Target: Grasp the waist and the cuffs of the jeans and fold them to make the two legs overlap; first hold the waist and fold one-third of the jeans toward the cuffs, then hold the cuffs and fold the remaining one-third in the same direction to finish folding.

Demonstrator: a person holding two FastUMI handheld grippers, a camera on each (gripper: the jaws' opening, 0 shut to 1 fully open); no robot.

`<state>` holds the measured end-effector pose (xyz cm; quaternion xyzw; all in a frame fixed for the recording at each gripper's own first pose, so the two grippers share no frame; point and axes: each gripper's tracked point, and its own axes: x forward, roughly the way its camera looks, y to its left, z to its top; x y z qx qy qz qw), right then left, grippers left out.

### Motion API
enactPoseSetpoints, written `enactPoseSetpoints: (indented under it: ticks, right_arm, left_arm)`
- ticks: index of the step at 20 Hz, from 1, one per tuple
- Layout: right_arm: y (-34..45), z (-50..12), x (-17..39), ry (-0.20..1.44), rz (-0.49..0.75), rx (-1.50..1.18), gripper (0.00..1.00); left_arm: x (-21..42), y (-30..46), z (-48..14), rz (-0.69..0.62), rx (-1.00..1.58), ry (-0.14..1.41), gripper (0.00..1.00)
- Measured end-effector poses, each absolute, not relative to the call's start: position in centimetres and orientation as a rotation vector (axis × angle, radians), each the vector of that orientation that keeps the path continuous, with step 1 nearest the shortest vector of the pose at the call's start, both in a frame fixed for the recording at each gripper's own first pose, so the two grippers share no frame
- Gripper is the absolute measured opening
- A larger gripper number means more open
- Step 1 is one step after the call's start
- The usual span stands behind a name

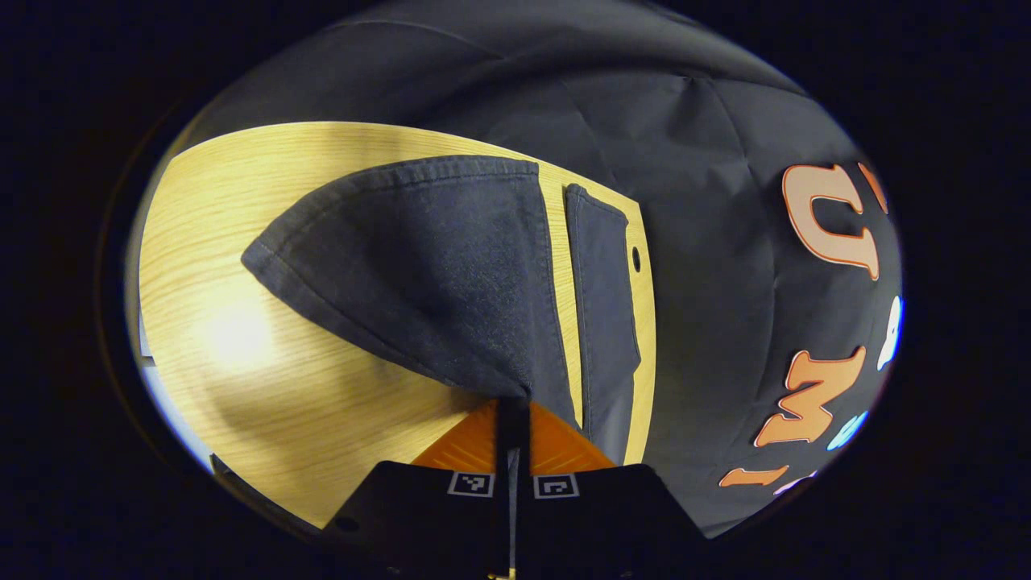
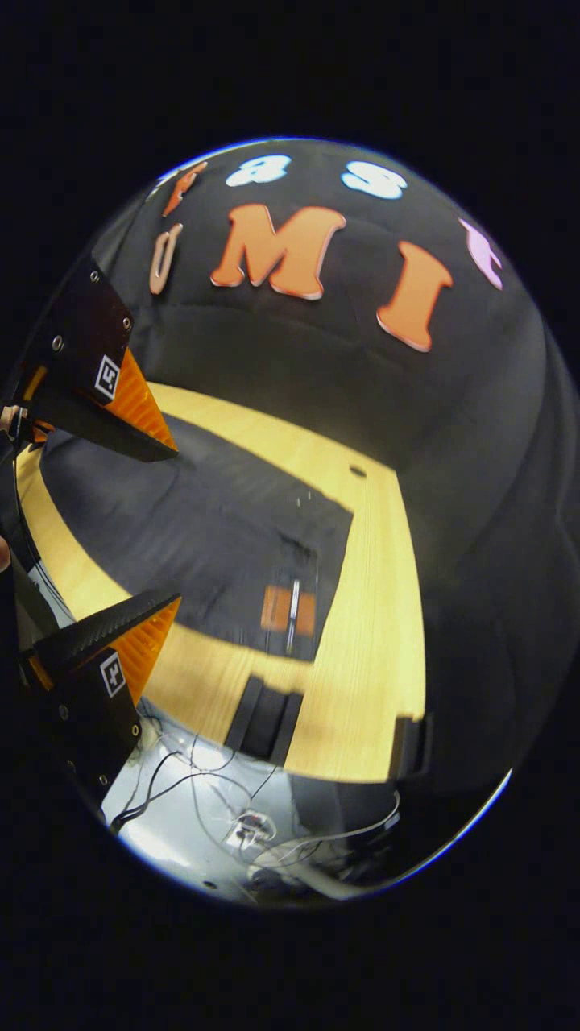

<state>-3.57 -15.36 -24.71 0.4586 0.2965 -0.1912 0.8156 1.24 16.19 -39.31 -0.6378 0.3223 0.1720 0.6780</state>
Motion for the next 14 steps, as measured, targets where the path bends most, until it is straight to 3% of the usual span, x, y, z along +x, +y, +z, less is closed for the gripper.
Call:
enactPoseSetpoints:
  ticks: [4, 14]
  right_arm:
    - [-16.3, -29.1, -3.7, 0.689, -0.450, 1.029, 0.98]
    - [-16.7, -31.6, -1.0, 0.698, -0.513, 1.116, 0.97]
  left_arm:
    - [1.4, 15.8, -38.8, 0.376, -1.417, 0.744, 0.03]
    - [1.4, 15.8, -38.4, 0.382, -1.443, 0.749, 0.04]
